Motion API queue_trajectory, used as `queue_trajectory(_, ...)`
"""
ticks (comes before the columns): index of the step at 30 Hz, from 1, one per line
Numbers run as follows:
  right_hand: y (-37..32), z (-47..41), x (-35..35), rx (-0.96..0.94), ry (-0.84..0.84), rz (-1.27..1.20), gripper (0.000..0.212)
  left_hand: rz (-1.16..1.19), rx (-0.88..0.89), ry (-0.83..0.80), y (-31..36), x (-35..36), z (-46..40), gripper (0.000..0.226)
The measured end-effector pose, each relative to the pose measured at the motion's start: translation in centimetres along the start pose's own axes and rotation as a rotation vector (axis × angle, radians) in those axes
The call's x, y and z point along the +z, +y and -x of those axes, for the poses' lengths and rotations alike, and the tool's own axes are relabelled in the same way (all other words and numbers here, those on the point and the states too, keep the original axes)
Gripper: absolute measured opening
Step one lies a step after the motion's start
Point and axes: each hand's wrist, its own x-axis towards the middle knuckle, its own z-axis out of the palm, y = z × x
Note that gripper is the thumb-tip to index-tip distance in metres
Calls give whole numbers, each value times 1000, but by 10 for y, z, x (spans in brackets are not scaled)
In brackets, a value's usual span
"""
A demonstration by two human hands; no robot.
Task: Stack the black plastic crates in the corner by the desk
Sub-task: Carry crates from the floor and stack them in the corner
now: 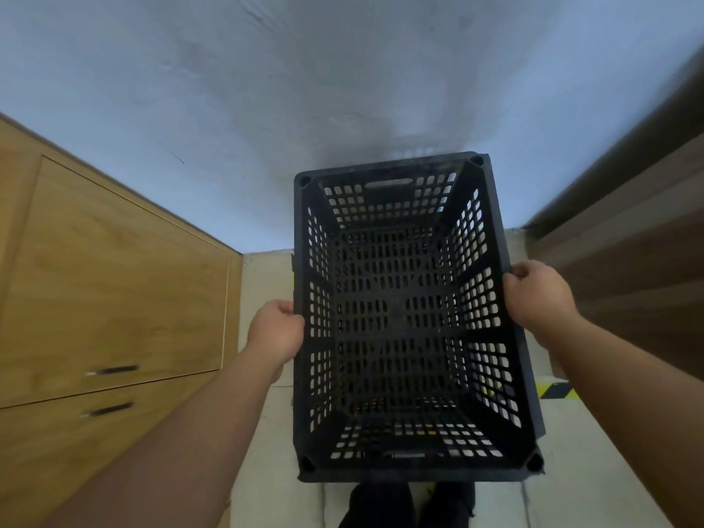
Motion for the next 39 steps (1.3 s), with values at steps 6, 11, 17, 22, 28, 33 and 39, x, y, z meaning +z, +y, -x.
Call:
queue_trajectory(6, 2, -3, 4, -27, 5, 17, 32, 14, 28, 56, -7, 6, -3, 23)
queue_trajectory(11, 2, -1, -1, -25, -82, 50, 35, -19, 58, 50, -8, 9, 1, 31)
queue_trajectory(17, 11, 17, -10, -10, -107, 3, 52, -189, 161, 161, -10, 8, 24, 49)
queue_trajectory(22, 22, 42, -24, -19, -128, 6, 52, -259, 249, 153, -11, 11, 58, 49)
queue_trajectory(28, 54, 101, -37, -22, -135, -32, 51, -315, 334, 82, -23, 24, 111, 48)
queue_trajectory(33, 73, 156, -50, 26, -86, -46, 50, -429, 421, -24, -22, 37, 161, 47)
queue_trajectory(39, 90, 225, -71, 68, 20, -96, 48, -497, 548, -131, -9, 50, 222, 45)
